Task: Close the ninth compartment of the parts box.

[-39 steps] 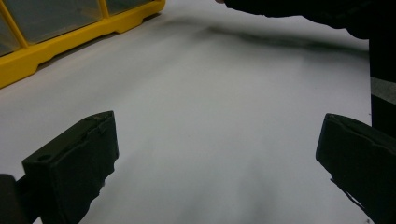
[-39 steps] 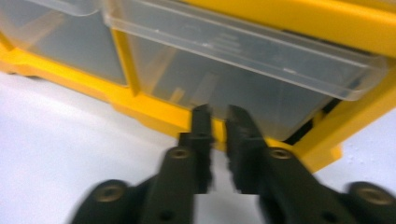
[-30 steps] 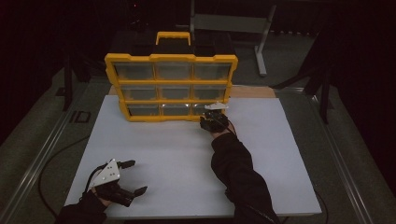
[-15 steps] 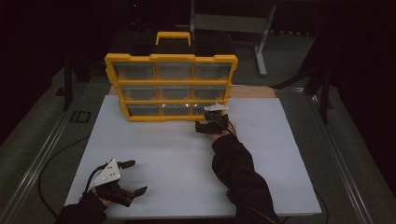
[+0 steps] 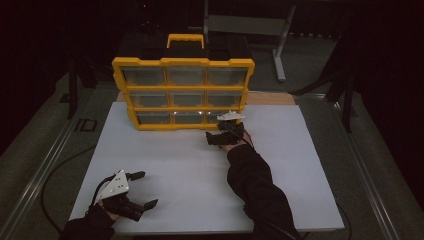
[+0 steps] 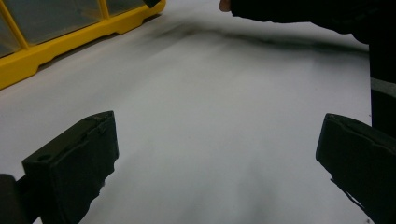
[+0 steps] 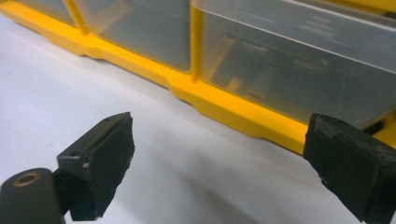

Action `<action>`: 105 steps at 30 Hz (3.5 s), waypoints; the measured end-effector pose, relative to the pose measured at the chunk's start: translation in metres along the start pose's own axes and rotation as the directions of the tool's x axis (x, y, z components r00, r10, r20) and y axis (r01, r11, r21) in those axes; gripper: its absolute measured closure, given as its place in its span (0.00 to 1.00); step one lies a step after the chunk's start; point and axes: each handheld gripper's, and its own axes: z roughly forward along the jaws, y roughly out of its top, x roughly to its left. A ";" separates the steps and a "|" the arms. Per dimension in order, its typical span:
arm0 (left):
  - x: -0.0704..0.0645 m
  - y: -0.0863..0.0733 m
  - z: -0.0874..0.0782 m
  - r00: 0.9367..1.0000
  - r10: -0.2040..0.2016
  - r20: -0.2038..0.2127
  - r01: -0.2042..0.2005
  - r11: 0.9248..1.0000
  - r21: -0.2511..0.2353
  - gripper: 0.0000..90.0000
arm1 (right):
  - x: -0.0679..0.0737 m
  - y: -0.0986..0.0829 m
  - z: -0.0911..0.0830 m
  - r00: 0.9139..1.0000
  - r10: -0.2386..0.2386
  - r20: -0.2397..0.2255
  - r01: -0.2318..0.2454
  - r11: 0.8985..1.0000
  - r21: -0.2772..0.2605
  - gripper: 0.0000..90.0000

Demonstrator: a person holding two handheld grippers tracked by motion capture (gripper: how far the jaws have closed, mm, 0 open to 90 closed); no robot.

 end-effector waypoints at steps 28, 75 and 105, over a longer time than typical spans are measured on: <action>0.000 0.000 -0.001 1.000 -0.002 0.003 0.002 1.000 -0.008 0.00 | 0.006 0.006 -0.031 0.986 -0.150 -0.078 0.142 0.985 -0.099 0.10; -0.001 -0.001 0.000 1.000 0.002 -0.003 -0.002 1.000 0.001 0.00 | -0.009 -0.048 -0.108 0.970 -0.183 -0.159 0.154 0.972 -0.179 0.10; 0.000 0.000 -0.001 1.000 0.008 -0.004 -0.008 1.000 0.004 0.00 | -0.030 -0.114 -0.156 0.976 -0.166 -0.140 0.137 0.971 -0.198 0.10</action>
